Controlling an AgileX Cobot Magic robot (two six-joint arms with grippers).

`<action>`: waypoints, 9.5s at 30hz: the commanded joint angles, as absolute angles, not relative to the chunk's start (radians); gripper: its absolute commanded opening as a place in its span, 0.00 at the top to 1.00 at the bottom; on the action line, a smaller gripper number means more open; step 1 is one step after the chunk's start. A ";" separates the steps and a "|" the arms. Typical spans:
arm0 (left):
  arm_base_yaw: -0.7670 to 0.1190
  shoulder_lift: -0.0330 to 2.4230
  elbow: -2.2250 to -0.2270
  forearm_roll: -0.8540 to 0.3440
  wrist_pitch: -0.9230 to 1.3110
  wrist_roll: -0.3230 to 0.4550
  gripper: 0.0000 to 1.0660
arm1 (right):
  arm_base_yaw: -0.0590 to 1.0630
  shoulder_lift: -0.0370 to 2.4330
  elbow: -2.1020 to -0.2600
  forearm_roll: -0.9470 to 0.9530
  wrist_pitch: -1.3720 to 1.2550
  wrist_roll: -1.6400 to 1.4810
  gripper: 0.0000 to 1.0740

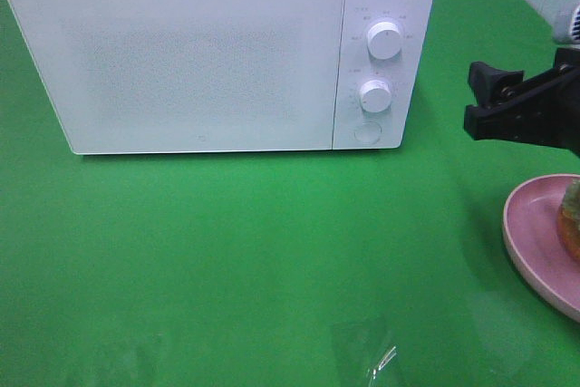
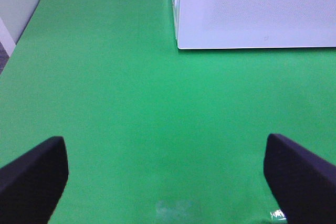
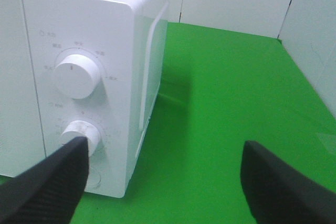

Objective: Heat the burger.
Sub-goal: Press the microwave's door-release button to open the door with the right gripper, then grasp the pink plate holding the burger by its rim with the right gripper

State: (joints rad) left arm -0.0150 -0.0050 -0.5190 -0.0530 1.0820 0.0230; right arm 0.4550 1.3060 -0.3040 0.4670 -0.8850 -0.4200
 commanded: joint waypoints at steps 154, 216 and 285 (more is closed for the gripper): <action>-0.020 -0.023 -0.517 -0.061 1.067 0.022 0.13 | 0.580 2.163 -0.855 0.630 -0.960 1.357 1.00; -0.020 -0.023 -0.517 -0.062 1.067 0.022 0.13 | 0.547 2.222 -1.053 0.658 -1.135 1.288 1.00; -0.020 -0.023 -0.517 -0.062 1.067 0.022 0.13 | 0.581 1.648 -0.729 0.253 0.232 0.069 0.91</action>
